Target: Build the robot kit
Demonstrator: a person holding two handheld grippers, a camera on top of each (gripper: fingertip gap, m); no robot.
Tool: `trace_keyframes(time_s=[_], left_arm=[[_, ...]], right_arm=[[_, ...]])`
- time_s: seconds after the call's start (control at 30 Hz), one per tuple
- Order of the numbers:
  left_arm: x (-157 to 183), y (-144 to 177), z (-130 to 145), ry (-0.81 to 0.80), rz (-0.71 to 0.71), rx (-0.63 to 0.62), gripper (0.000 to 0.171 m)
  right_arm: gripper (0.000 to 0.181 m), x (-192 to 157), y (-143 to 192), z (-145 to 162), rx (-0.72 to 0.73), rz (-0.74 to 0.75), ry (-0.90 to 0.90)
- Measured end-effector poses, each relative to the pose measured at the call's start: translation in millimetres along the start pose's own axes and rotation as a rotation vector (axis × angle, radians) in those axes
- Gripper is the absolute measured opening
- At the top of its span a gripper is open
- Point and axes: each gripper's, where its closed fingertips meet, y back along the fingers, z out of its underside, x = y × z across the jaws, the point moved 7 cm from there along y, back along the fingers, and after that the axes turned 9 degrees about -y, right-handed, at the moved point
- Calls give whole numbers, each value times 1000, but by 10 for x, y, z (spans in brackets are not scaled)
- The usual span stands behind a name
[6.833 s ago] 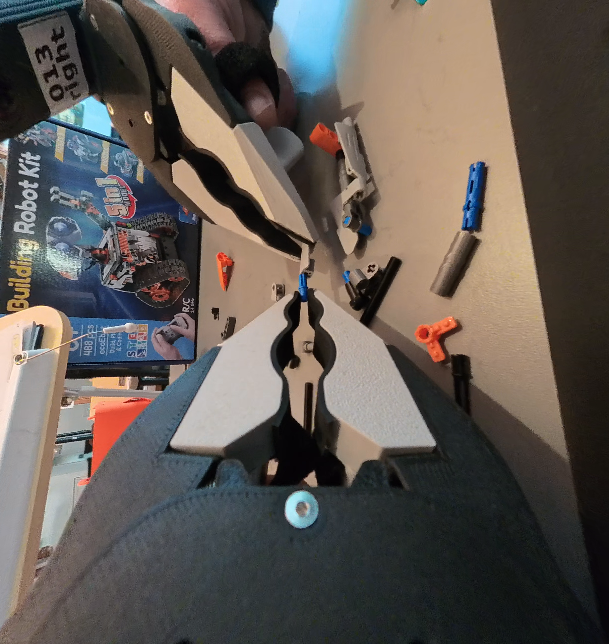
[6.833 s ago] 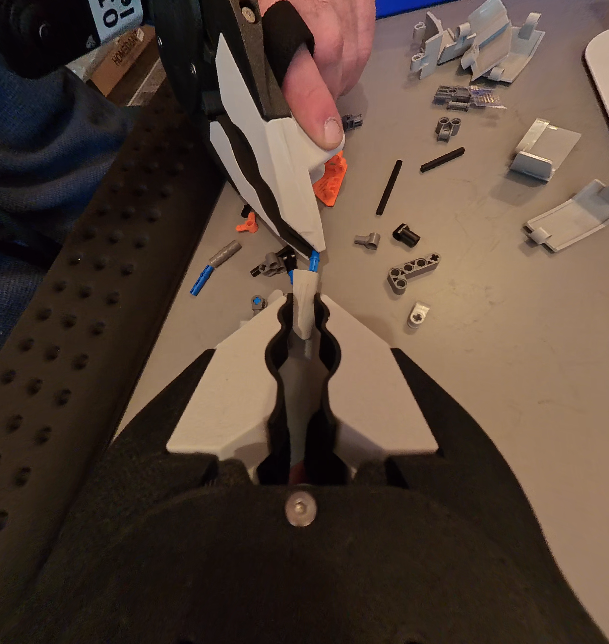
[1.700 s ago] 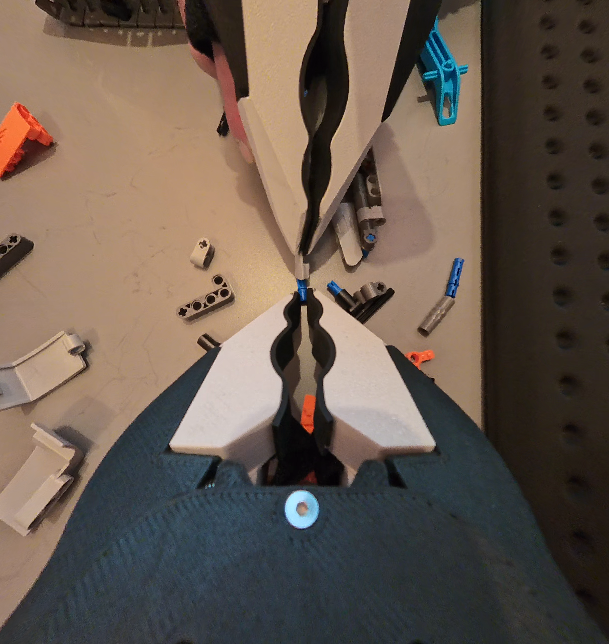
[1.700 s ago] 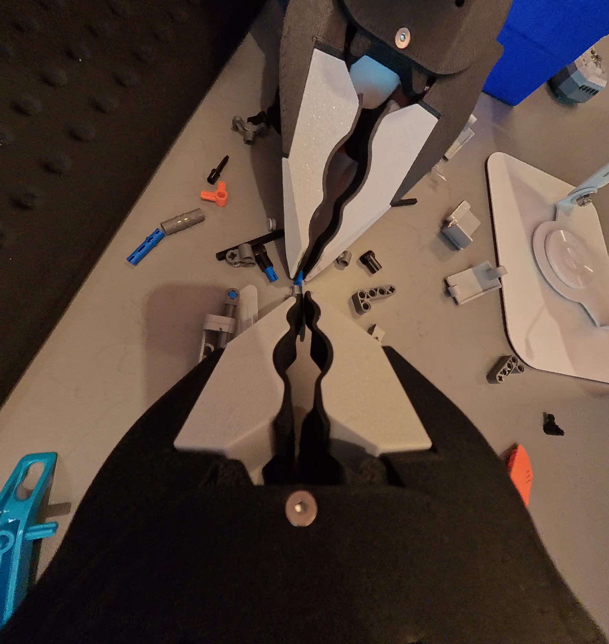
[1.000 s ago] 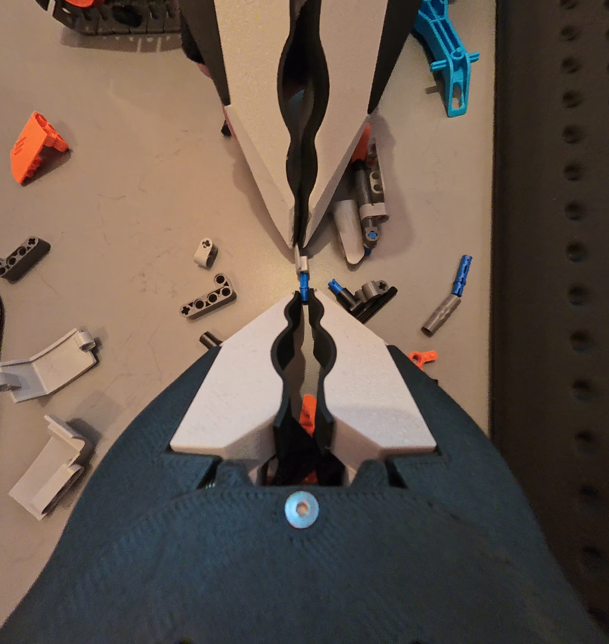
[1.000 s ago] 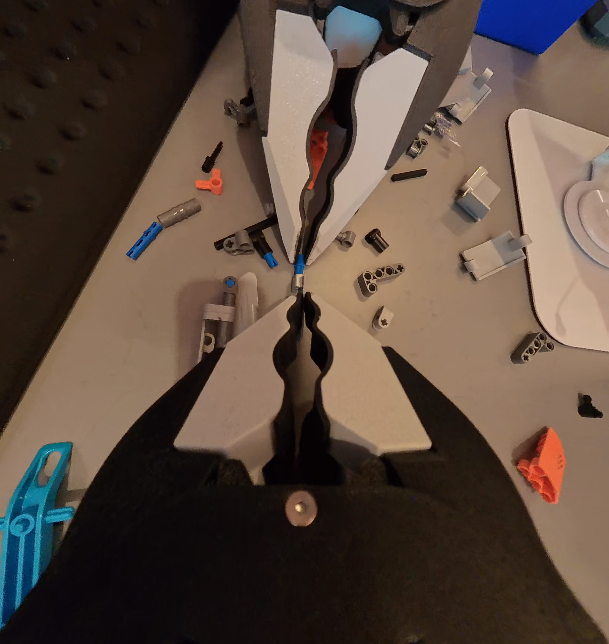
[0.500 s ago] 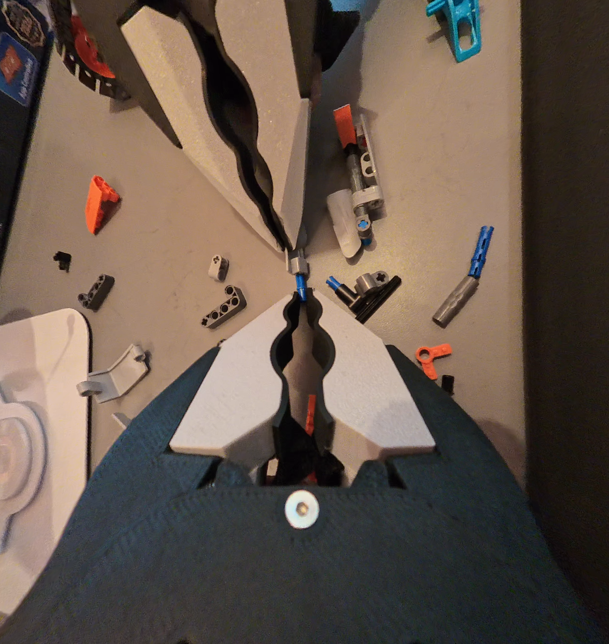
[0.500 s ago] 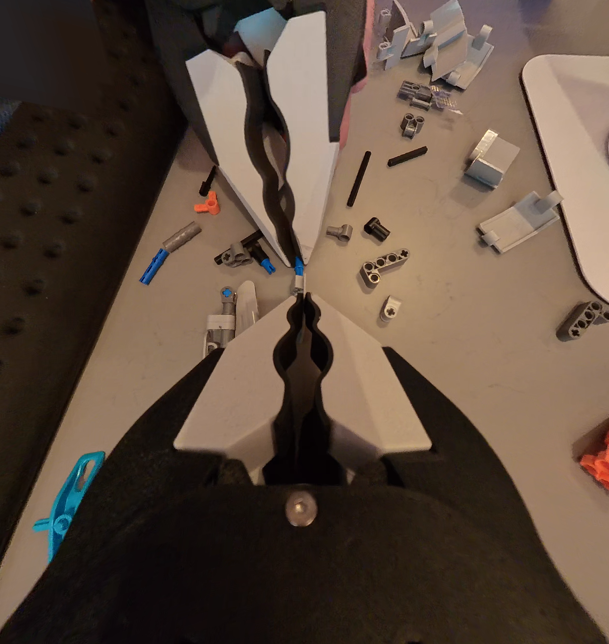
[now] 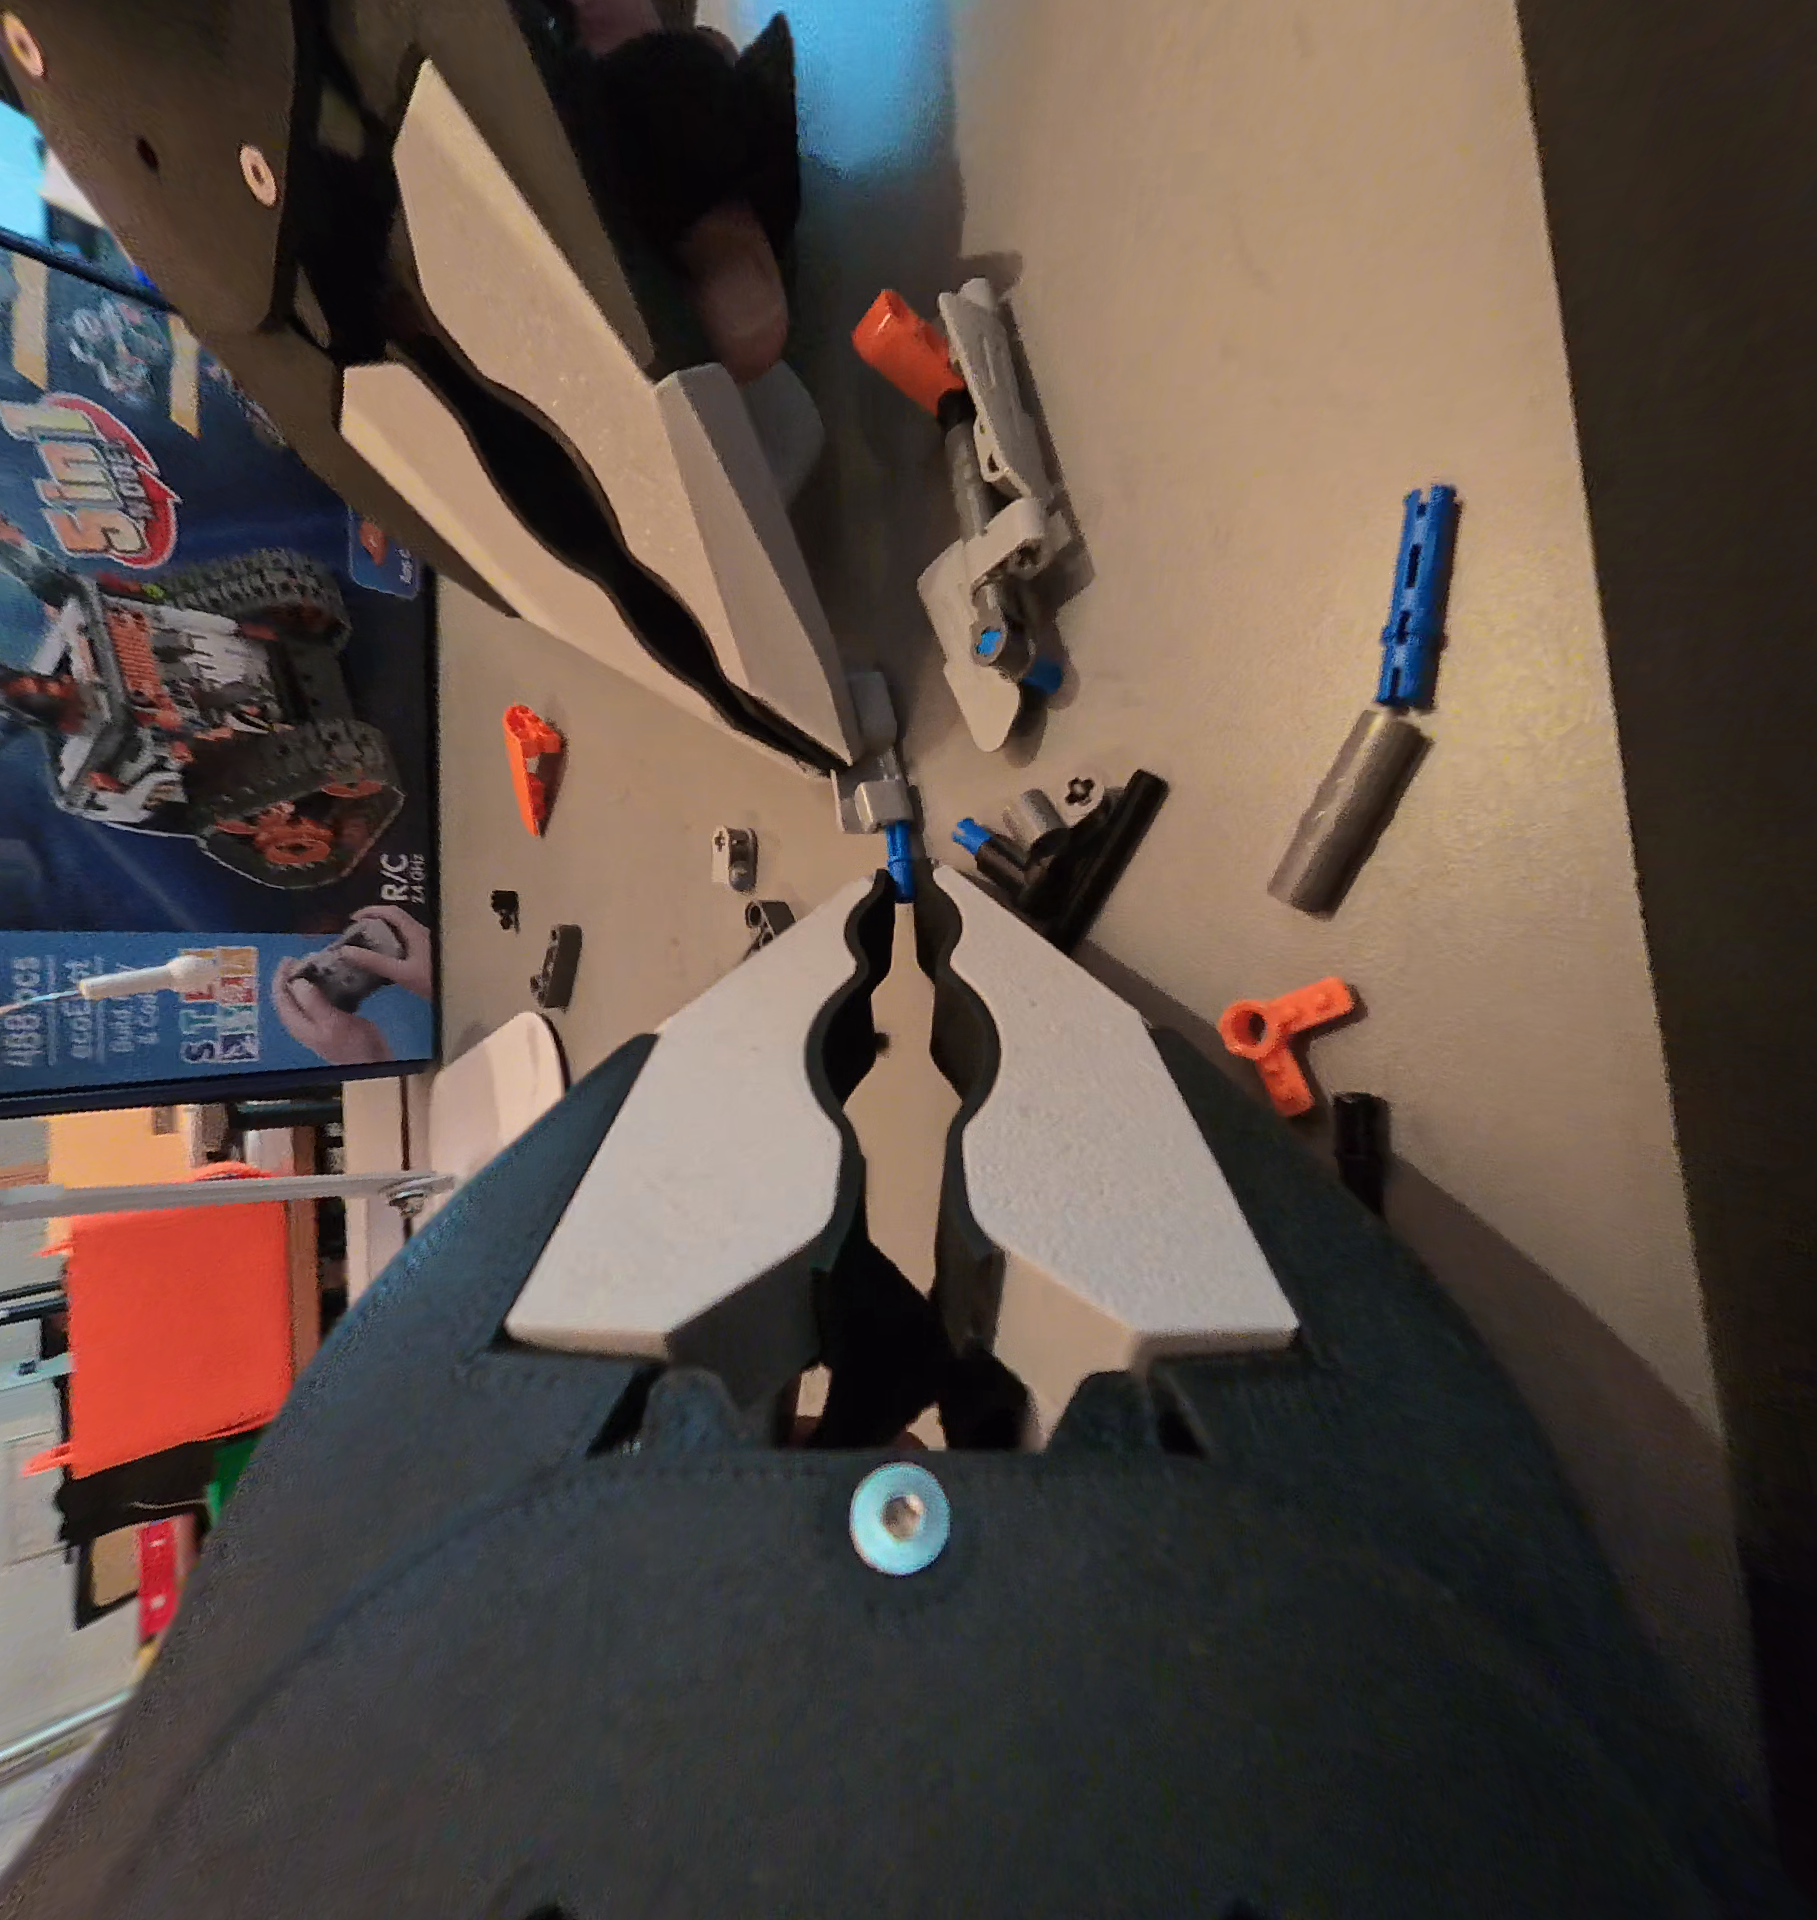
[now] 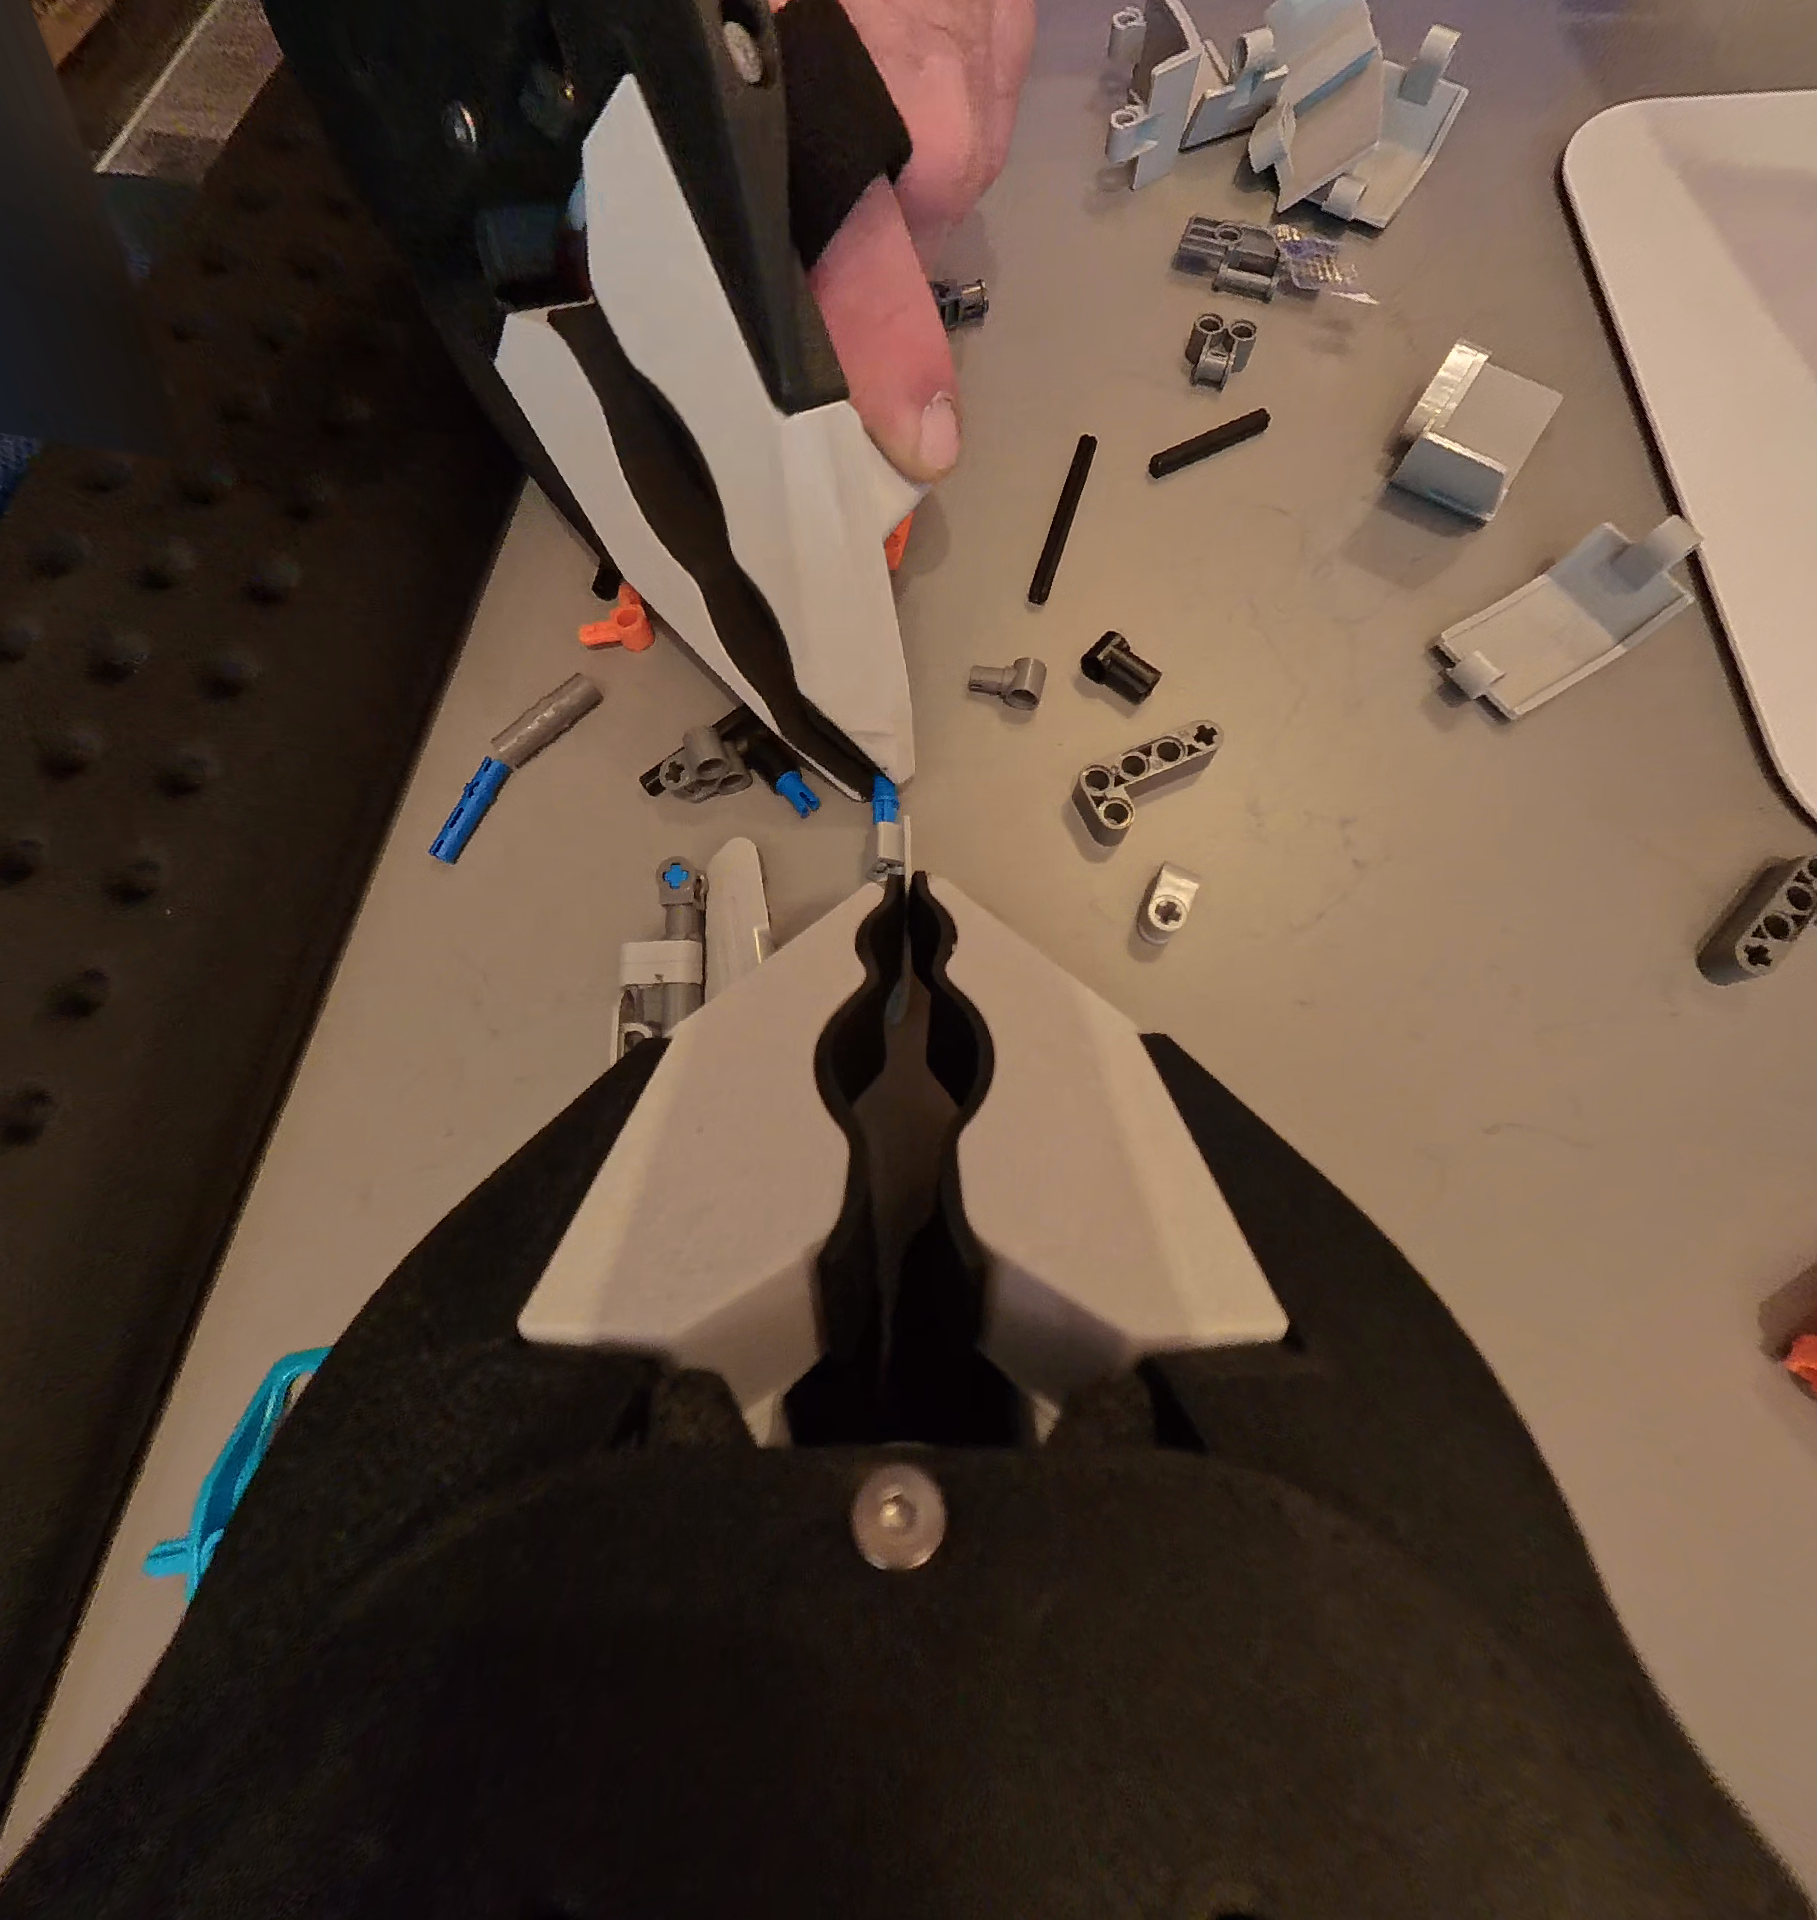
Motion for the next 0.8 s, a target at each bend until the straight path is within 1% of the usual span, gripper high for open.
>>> trace_keyframes(time_s=[0.13, 0.43, 0.8], left_arm=[[9, -3, 1, -24, -16, -1, 3], [16, -10, -14, -10, -16, 4, 2], [23, -19, -31, 16, -32, -17, 2]], right_arm=[[0, 0, 1, 1, 0, 5, 4], [0, -12, -7, 1, 1, 37, 29], [0, -76, -9, 1, -26, 140, 106]])
